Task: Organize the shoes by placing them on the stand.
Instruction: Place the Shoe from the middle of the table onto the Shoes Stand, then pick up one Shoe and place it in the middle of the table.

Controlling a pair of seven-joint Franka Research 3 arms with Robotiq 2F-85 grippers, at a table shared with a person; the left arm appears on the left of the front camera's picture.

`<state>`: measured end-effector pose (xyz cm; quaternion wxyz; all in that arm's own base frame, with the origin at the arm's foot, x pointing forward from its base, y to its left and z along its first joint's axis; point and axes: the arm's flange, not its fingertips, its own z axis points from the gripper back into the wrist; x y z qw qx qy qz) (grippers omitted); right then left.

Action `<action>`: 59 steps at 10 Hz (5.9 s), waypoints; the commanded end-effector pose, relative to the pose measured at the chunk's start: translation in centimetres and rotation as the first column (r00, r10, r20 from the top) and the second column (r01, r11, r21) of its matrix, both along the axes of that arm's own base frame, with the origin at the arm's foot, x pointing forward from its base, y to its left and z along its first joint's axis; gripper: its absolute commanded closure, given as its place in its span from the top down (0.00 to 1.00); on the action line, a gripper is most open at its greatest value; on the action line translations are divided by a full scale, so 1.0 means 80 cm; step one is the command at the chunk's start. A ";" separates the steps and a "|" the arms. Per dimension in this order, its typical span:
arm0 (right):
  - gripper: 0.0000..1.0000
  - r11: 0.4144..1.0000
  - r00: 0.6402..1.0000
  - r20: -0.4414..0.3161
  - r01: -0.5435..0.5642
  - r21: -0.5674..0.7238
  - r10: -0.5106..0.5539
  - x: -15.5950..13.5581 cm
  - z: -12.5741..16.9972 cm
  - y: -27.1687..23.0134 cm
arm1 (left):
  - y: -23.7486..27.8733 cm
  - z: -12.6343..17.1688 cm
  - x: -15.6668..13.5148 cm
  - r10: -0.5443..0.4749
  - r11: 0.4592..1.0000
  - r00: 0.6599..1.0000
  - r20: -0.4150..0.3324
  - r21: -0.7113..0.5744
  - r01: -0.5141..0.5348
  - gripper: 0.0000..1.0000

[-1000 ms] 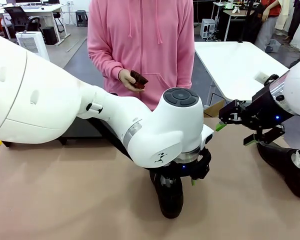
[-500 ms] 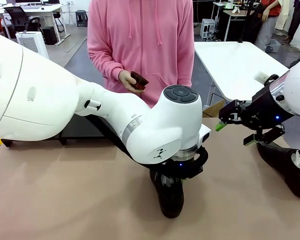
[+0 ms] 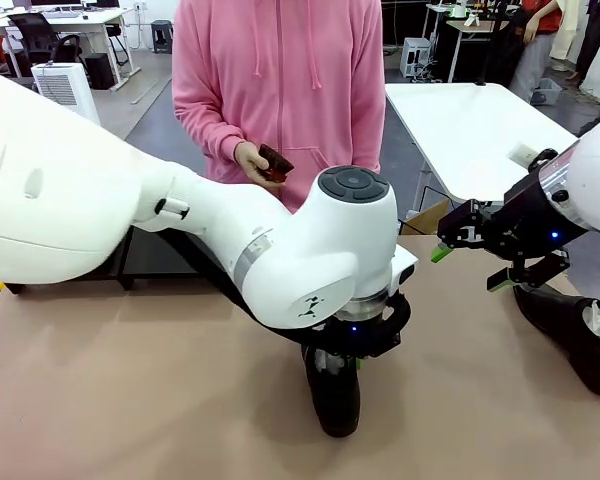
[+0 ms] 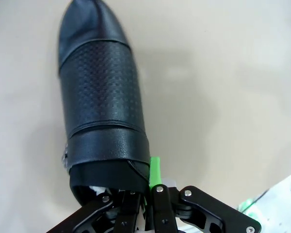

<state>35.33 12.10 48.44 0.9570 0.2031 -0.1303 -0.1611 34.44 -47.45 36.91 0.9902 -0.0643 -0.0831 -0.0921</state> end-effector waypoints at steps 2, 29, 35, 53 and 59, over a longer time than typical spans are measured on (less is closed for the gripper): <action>1.00 1.000 1.000 0.000 -0.007 0.004 0.007 0.001 -0.001 0.000 | 0.076 0.068 -0.021 -0.129 0.989 0.991 -0.024 -0.079 0.127 0.00; 1.00 1.000 1.000 0.000 -0.007 0.004 0.007 0.001 -0.001 0.000 | 0.385 0.076 0.280 -0.023 0.960 0.884 0.467 0.258 -0.111 0.00; 1.00 1.000 1.000 0.000 -0.007 0.004 0.007 0.001 -0.001 0.000 | 0.384 0.072 0.271 0.018 0.960 0.888 0.459 0.241 -0.145 0.30; 1.00 1.000 1.000 0.000 -0.007 0.004 0.007 0.001 -0.001 0.000 | 0.371 0.136 0.226 0.169 0.974 0.827 0.535 0.037 -0.224 0.48; 1.00 1.000 1.000 0.000 -0.007 0.004 0.007 0.001 -0.001 0.000 | 0.361 0.232 0.120 0.308 0.950 0.842 0.443 -0.102 -0.294 0.48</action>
